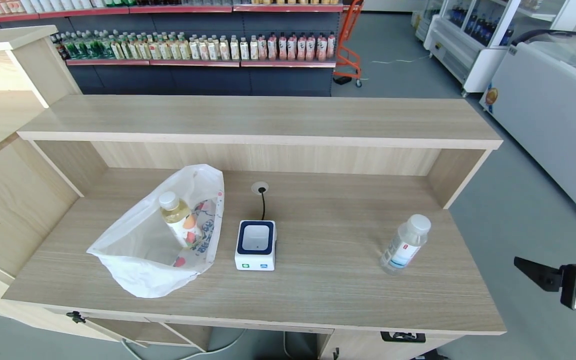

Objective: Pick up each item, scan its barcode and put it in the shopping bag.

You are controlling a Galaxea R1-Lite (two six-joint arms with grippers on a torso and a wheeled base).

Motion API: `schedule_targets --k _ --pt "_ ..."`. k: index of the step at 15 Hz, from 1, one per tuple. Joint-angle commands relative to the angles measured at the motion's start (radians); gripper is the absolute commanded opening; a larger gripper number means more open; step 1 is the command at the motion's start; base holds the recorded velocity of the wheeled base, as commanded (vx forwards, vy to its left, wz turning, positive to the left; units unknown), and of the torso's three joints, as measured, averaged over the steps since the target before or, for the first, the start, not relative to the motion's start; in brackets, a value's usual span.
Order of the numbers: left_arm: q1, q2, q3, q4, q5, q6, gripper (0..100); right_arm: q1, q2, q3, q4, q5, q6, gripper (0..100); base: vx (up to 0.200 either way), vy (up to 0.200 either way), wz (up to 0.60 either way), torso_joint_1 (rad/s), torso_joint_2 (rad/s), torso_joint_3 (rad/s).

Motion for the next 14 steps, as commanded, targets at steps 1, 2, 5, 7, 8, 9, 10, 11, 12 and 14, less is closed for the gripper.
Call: schedule_targets --k 1,2,5,7,8,9,10,11,12,14 --pt "0.000 0.000 0.000 0.000 0.001 0.000 100 0.057 0.253 0.029 -0.064 -0.009 -0.012 100 0.000 0.000 0.00 0.000 0.00 0.000" --pt "0.000 0.000 0.000 0.000 0.001 0.000 100 0.077 0.293 0.029 -0.081 -0.008 -0.012 100 0.000 0.000 0.00 0.000 0.00 0.000" --pt "0.000 0.000 0.000 0.000 0.001 0.000 100 0.155 0.402 0.023 -0.173 -0.008 -0.016 100 0.000 0.000 0.00 0.000 0.00 0.000" --pt "0.000 0.000 0.000 0.000 0.001 0.000 100 0.207 0.474 0.023 -0.261 -0.009 -0.018 100 0.000 0.000 0.00 0.000 0.00 0.000" --pt "0.000 0.000 0.000 0.000 0.001 0.000 100 0.219 0.528 0.023 -0.333 -0.008 -0.018 100 0.000 0.000 0.00 0.000 0.00 0.000" --pt "0.000 0.000 0.000 0.000 0.001 0.000 100 0.224 0.583 0.023 -0.412 -0.008 -0.016 100 0.000 0.000 0.00 0.000 0.00 0.000" --pt "0.000 0.000 0.000 0.000 0.001 0.000 100 0.224 0.591 0.023 -0.422 -0.008 -0.016 100 0.000 0.000 0.00 0.000 0.00 0.000" --pt "0.000 0.000 0.000 0.000 0.001 0.000 100 0.227 0.652 0.020 -0.486 -0.003 -0.016 100 0.000 0.000 0.00 0.000 0.00 0.000" --pt "0.000 0.000 0.000 0.000 0.001 0.000 100 0.227 0.672 0.012 -0.497 0.001 -0.020 100 0.000 0.000 0.00 0.000 0.00 0.000" --pt "0.000 0.000 0.000 0.000 0.001 0.000 100 0.233 0.703 0.012 -0.538 0.001 -0.020 100 0.000 0.000 0.00 0.000 0.00 0.000"
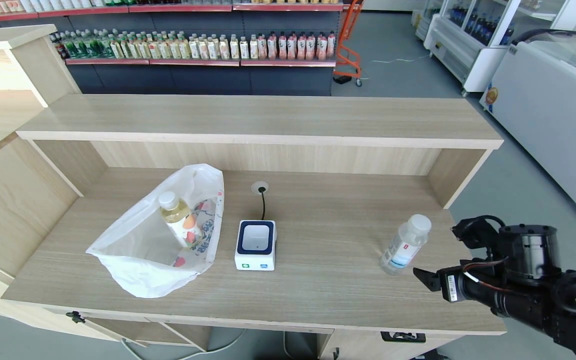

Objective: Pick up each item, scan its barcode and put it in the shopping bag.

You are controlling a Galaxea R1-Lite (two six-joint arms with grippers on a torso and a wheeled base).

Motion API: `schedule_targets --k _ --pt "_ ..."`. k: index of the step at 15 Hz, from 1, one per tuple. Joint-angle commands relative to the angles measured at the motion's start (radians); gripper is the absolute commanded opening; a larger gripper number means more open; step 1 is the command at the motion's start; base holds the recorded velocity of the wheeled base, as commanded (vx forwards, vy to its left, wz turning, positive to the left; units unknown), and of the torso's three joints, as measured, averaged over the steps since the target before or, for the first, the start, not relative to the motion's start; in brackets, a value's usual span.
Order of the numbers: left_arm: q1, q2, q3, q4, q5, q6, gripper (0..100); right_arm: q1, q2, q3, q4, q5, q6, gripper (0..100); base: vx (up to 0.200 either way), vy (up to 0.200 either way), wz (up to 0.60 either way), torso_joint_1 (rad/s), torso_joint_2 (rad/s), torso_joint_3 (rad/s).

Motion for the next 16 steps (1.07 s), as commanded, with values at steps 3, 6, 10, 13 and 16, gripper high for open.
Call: schedule_targets --k 3,6,10,13,16 --pt "0.000 0.000 0.000 0.000 0.001 0.000 100 0.016 0.112 -0.011 -0.097 0.000 -0.034 100 0.000 0.000 0.00 0.000 0.00 0.000" --pt "0.000 0.000 0.000 0.000 0.001 0.000 100 0.017 0.132 -0.055 -0.140 0.012 -0.123 100 0.000 0.000 0.00 0.000 0.00 0.000" --pt "0.000 0.000 0.000 0.000 0.001 0.000 100 0.019 0.172 -0.095 -0.140 0.049 -0.175 100 0.000 0.000 0.00 0.000 0.00 0.000" --pt "0.000 0.000 0.000 0.000 0.001 0.000 100 0.037 0.227 -0.141 -0.180 0.051 -0.174 100 0.000 0.000 0.00 0.000 0.00 0.000" --pt "0.000 0.000 0.000 0.000 0.001 0.000 100 0.046 0.262 -0.180 -0.183 0.051 -0.172 100 0.000 0.000 0.00 0.000 0.00 0.000"
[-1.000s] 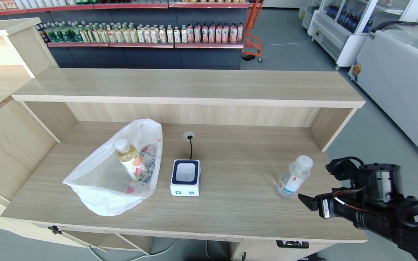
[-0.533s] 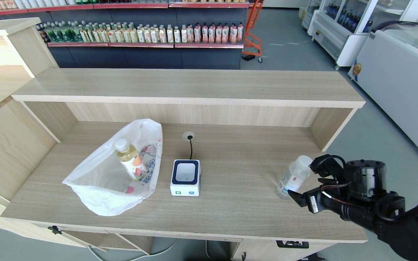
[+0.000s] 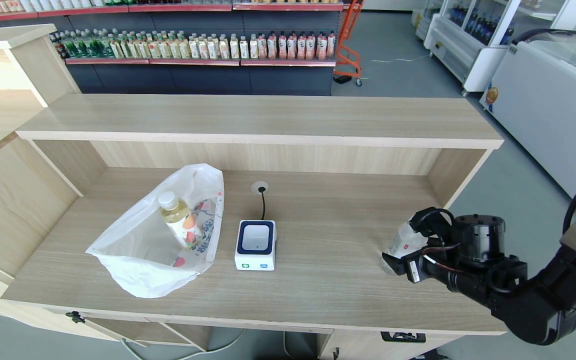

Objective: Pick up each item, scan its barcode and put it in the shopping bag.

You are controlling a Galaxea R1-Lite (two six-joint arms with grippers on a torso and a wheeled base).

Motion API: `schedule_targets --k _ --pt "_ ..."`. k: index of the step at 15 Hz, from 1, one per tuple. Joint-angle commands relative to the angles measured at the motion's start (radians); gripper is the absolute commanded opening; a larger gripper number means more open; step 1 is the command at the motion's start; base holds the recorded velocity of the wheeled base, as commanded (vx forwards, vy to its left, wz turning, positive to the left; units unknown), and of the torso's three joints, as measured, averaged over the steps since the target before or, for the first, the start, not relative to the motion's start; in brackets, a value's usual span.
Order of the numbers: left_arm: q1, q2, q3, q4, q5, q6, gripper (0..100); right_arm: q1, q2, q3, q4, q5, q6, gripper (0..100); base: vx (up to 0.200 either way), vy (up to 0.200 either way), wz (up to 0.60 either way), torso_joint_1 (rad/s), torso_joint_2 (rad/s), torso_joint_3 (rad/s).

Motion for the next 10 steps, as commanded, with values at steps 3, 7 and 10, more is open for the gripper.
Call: schedule_targets --k 3,7,10 --pt "0.000 0.000 0.000 0.000 0.001 0.000 100 0.006 0.079 -0.075 -0.010 0.000 -0.001 100 0.000 0.000 0.00 0.000 0.00 0.000" --pt "0.000 0.000 0.000 0.000 0.001 0.000 100 0.014 0.126 -0.128 -0.014 0.001 -0.002 100 0.000 0.000 0.00 0.000 0.00 0.000" --pt "0.000 0.000 0.000 0.000 0.001 0.000 100 0.031 0.162 -0.154 -0.025 0.003 -0.001 100 0.000 0.000 0.00 0.000 0.00 0.000"
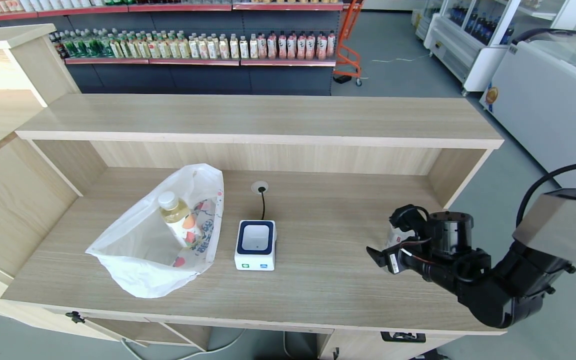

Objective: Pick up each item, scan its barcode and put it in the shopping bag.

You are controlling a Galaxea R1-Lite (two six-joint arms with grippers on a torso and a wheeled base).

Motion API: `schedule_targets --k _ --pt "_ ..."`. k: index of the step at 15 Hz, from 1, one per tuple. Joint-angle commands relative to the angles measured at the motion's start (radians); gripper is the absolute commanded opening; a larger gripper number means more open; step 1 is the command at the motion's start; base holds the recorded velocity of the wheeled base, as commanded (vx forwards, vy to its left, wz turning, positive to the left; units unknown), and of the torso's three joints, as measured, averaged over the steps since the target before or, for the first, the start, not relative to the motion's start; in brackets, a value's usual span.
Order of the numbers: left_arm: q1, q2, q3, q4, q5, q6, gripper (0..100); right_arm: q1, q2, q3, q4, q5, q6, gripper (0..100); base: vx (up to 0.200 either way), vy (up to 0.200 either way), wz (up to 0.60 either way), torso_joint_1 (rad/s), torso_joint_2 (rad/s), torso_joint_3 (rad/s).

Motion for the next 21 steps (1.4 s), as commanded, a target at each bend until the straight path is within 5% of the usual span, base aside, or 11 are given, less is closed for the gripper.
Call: schedule_targets --k 1,2,3,21 --pt "0.000 0.000 0.000 0.000 0.001 0.000 100 0.009 0.021 -0.013 -0.009 0.002 0.003 100 0.000 0.000 0.00 0.000 0.00 0.000" --pt "0.000 0.000 0.000 0.000 0.001 0.000 100 0.010 0.021 -0.013 -0.035 0.036 0.006 100 0.000 0.000 0.00 0.000 0.00 0.000" --pt "0.000 0.000 0.000 0.000 0.001 0.000 100 0.010 0.020 -0.009 -0.054 0.054 0.004 0 0.000 0.000 0.00 0.000 0.00 0.000" --pt "0.000 0.000 0.000 0.000 0.001 0.000 100 -0.005 0.008 0.228 -0.253 0.059 0.022 0 0.000 0.000 0.00 0.000 0.00 0.000"
